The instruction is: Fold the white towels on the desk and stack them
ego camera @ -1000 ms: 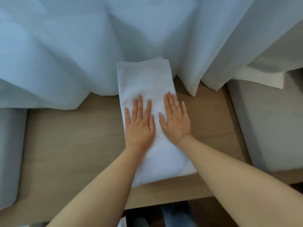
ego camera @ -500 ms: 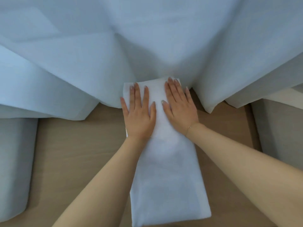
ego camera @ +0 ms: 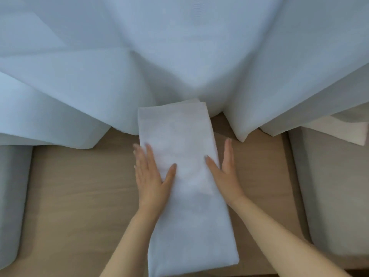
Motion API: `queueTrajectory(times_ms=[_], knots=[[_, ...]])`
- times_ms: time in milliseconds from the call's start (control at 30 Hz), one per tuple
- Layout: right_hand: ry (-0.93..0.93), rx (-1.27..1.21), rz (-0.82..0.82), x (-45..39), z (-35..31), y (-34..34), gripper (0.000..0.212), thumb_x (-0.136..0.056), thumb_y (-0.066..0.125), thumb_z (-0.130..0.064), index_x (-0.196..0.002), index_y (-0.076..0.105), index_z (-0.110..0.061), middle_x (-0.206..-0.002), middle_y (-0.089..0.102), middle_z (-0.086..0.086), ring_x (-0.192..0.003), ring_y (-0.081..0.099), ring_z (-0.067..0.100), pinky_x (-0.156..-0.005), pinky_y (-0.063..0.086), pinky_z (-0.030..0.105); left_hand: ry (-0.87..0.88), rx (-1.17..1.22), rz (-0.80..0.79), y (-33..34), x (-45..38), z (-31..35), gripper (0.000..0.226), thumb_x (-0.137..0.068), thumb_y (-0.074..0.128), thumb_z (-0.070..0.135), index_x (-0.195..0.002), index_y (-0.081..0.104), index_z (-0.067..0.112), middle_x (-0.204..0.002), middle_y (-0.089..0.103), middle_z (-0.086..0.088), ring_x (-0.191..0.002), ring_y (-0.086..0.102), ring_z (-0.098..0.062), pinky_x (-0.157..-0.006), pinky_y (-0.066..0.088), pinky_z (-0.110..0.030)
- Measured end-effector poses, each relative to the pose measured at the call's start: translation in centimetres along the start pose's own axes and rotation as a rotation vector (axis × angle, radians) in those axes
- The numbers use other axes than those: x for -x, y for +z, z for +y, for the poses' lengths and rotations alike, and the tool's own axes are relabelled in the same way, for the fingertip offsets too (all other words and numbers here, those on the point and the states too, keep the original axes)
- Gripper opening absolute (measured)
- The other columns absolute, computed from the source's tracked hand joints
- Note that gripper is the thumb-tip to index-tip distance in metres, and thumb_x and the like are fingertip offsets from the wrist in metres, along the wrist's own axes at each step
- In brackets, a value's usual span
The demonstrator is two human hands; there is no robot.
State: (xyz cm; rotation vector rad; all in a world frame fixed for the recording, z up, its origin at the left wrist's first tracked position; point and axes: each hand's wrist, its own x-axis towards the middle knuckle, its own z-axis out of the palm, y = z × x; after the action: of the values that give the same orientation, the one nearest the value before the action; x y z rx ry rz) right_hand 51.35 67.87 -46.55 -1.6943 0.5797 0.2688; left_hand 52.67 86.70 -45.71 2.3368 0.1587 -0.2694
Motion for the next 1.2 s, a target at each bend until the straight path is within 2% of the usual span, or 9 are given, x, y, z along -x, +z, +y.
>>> queueTrajectory(times_ms=[100,200,300,433,600,767,1000,1100,1200], knots=[[0.267,-0.318,-0.109,2.0,1.9,0.1,0.082,-0.082,0.064,-0.055,-0.151,0.023,-0.038,-0.151,0.040,-0.011,-0.133,0.044,0.009,-0.114,0.035,0.039,-0.334,0.398,-0.021,-0.8,1.4,-1.0,0.104,-0.075,0.072,0.062,-0.155,0.009,0.037,-0.160,0.025,0.012,-0.144,0.027,-0.004,-0.118,0.023,-0.032],[0.279,-0.358,-0.124,2.0,2.7,0.6,0.075,-0.076,0.070,-0.057,-0.142,0.041,-0.036,-0.131,0.060,-0.012,-0.117,0.059,0.008,-0.103,0.047,0.036,-0.393,0.489,-0.032,-0.6,1.0,-1.0,0.083,-0.067,0.074,0.062,-0.139,0.039,0.041,-0.131,0.057,0.021,-0.121,0.057,-0.010,-0.106,0.044,-0.043],[0.308,-0.353,-0.143,1.6,3.3,-0.1,0.072,-0.072,0.073,-0.063,-0.135,0.048,-0.039,-0.120,0.066,-0.015,-0.109,0.065,0.008,-0.090,0.054,0.030,-0.374,0.511,-0.049,-0.5,1.2,-1.1,0.073,-0.069,0.075,0.059,-0.133,0.045,0.042,-0.123,0.062,0.023,-0.114,0.061,-0.007,-0.101,0.049,-0.040],[0.369,-0.340,-0.193,2.2,4.4,-1.3,0.058,-0.069,0.073,-0.065,-0.119,0.055,-0.043,-0.108,0.070,-0.021,-0.098,0.068,0.001,-0.069,0.053,0.013,-0.466,0.823,-0.201,-1.7,2.9,-2.6,0.056,-0.076,0.081,0.045,-0.126,0.058,0.034,-0.122,0.069,0.005,-0.108,0.069,-0.019,-0.087,0.057,-0.042],[0.393,-0.410,-0.181,3.2,6.0,-0.3,0.083,-0.066,0.076,-0.063,-0.137,0.050,-0.028,-0.126,0.065,-0.008,-0.116,0.061,0.012,-0.104,0.046,0.037,-0.649,1.007,-0.367,-1.2,4.5,-2.7,0.044,-0.082,0.077,0.039,-0.123,0.064,0.029,-0.117,0.071,-0.005,-0.104,0.070,-0.028,-0.071,0.060,-0.036],[0.390,-0.369,-0.203,3.0,6.0,0.0,0.087,-0.068,0.072,-0.067,-0.141,0.046,-0.029,-0.128,0.063,-0.007,-0.116,0.061,0.011,-0.105,0.045,0.038,-0.648,1.001,-0.367,-1.2,4.2,-3.1,0.048,-0.083,0.075,0.040,-0.127,0.062,0.025,-0.117,0.072,-0.004,-0.103,0.070,-0.025,-0.071,0.060,-0.034],[0.365,-0.287,-0.089,4.9,4.6,0.1,0.076,-0.076,0.067,-0.065,-0.138,0.048,-0.027,-0.125,0.064,-0.004,-0.111,0.063,0.016,-0.102,0.047,0.041,-0.509,0.741,-0.150,-1.2,5.0,-3.4,0.055,-0.077,0.075,0.054,-0.122,0.063,0.025,-0.111,0.073,0.006,-0.098,0.071,-0.015,-0.078,0.059,-0.032],[0.298,-0.149,-0.028,8.1,4.1,0.5,0.056,-0.090,0.058,-0.054,-0.138,0.048,-0.028,-0.126,0.062,-0.006,-0.113,0.060,0.015,-0.104,0.045,0.039,-0.340,0.512,-0.073,-2.3,6.7,-3.4,0.053,-0.092,0.064,0.041,-0.139,0.048,0.024,-0.127,0.064,0.009,-0.114,0.062,-0.011,-0.096,0.051,-0.035],[0.264,0.012,0.031,12.5,3.1,0.5,0.050,-0.097,0.053,-0.032,-0.144,0.039,-0.022,-0.138,0.053,0.000,-0.123,0.052,0.020,-0.108,0.040,0.042,-0.264,0.405,-0.208,-4.1,9.8,-2.7,0.061,-0.095,0.061,0.019,-0.149,0.033,0.026,-0.139,0.052,0.009,-0.122,0.052,-0.012,-0.102,0.044,-0.034]])
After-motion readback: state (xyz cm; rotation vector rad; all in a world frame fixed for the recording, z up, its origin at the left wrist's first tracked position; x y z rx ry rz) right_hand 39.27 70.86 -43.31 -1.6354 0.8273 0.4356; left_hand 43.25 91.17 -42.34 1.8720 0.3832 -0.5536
